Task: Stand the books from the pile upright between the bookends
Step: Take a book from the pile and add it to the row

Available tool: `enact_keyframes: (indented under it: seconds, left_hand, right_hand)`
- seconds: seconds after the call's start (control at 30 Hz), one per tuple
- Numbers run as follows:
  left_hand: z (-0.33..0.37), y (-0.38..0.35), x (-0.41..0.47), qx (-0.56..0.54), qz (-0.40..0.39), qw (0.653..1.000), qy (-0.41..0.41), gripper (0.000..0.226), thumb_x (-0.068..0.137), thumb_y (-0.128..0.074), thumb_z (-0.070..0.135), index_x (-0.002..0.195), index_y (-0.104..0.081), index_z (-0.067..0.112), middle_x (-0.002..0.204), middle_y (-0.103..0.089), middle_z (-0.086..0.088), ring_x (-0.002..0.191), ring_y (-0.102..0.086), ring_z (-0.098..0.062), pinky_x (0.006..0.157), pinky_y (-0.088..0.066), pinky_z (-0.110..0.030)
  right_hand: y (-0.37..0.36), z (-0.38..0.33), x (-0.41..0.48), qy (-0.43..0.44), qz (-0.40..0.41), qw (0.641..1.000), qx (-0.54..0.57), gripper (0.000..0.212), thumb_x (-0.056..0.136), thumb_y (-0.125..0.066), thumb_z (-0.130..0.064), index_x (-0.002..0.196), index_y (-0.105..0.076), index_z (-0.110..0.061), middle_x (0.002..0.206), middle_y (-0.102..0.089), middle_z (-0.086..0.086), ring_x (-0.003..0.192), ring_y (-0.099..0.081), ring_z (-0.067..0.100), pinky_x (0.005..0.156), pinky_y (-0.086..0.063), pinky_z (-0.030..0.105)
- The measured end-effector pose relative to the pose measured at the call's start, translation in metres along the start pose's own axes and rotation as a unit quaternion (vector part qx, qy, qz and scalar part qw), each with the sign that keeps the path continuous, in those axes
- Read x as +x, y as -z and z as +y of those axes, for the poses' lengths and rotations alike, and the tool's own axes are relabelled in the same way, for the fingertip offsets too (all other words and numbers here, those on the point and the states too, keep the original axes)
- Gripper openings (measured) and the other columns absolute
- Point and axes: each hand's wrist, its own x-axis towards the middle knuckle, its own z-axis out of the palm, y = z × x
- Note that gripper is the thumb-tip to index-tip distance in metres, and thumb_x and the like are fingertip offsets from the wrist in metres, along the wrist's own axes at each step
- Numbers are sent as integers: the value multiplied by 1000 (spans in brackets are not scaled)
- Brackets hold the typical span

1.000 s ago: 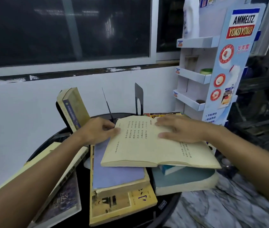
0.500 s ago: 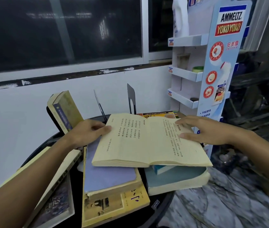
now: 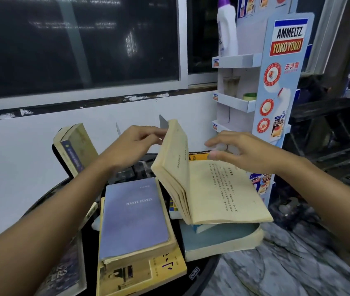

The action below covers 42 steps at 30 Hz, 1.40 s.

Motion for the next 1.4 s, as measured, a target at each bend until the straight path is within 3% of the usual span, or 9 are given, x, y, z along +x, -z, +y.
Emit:
enact_keyframes:
  seconds: [0.17, 0.37, 0.53, 0.63, 0.73, 0.9, 1.07, 1.17, 1.4]
  left_hand:
    - [11, -27, 8, 9, -29, 999, -36, 34, 103, -53, 17, 130, -68, 31, 125, -69, 22, 115, -62, 8, 101, -46, -17]
    - [14, -52, 13, 20, -54, 998, -35, 29, 102, -59, 28, 129, -69, 28, 123, -70, 19, 108, -62, 10, 95, -47, -15]
    - [4, -73, 15, 88, -84, 992, -35, 32, 100, -62, 29, 132, -67, 25, 124, -68, 14, 109, -61, 7, 84, -42, -4]
    - [-6, -80, 15, 124, -104, 986, -31, 34, 98, -65, 30, 131, -68, 22, 126, -67, 11, 105, -61, 8, 76, -41, -1]
    - [-17, -82, 15, 151, -128, 980, -17, 38, 98, -65, 33, 133, -65, 20, 130, -64, 11, 105, -60, 7, 71, -40, 1]
    - [-31, -78, 12, 176, -124, 976, -5, 41, 97, -63, 42, 132, -66, 20, 128, -62, 9, 109, -61, -2, 76, -42, -8]
    - [-46, -75, 8, 206, -134, 969, 18, 48, 95, -59, 54, 134, -66, 25, 130, -60, 10, 117, -55, -6, 102, -48, -30]
    - [-48, -78, 6, 209, -136, 968, 18, 48, 96, -55, 55, 133, -66, 26, 132, -56, 9, 122, -49, -6, 105, -42, -29]
    - [-47, -85, 7, 187, -134, 973, 29, 46, 98, -51, 56, 134, -64, 31, 126, -51, 8, 120, -37, -10, 101, -35, -32]
  right_hand:
    - [13, -7, -11, -18, 20, 997, 71, 49, 94, -42, -60, 127, -64, -31, 120, -64, -21, 104, -58, -16, 85, -42, 13]
    - [13, 8, -28, -41, 32, 991, 126, 42, 95, -37, -67, 94, -68, -40, 95, -70, -22, 97, -66, 2, 91, -48, 30]
    - [6, 35, -50, -103, -31, 981, 160, 53, 99, -39, -60, 112, -75, -23, 113, -74, -14, 107, -68, 3, 104, -48, 33]
    - [-2, 50, -58, -111, -26, 986, 123, 50, 96, -44, -63, 103, -74, -23, 105, -76, -10, 99, -70, 9, 94, -54, 39]
    - [-7, 57, -63, -119, -24, 986, 116, 44, 89, -50, -63, 106, -72, -28, 100, -74, -18, 95, -68, 1, 81, -52, 25]
    - [-15, 68, -62, -131, -31, 986, 102, 27, 91, -56, -58, 102, -67, -37, 100, -72, -22, 94, -65, -8, 72, -49, 9]
    - [-23, 75, -56, -154, -45, 979, 129, 28, 92, -55, -61, 102, -68, -38, 101, -74, -21, 93, -67, -5, 84, -55, 25]
    - [-26, 77, -51, -167, -59, 972, 157, 36, 91, -55, -63, 105, -69, -34, 103, -75, -18, 95, -70, 0, 89, -56, 31]
    - [-24, 73, -39, -175, -29, 970, 164, 37, 86, -61, -60, 104, -68, -28, 94, -75, -15, 87, -71, 5, 68, -57, 21]
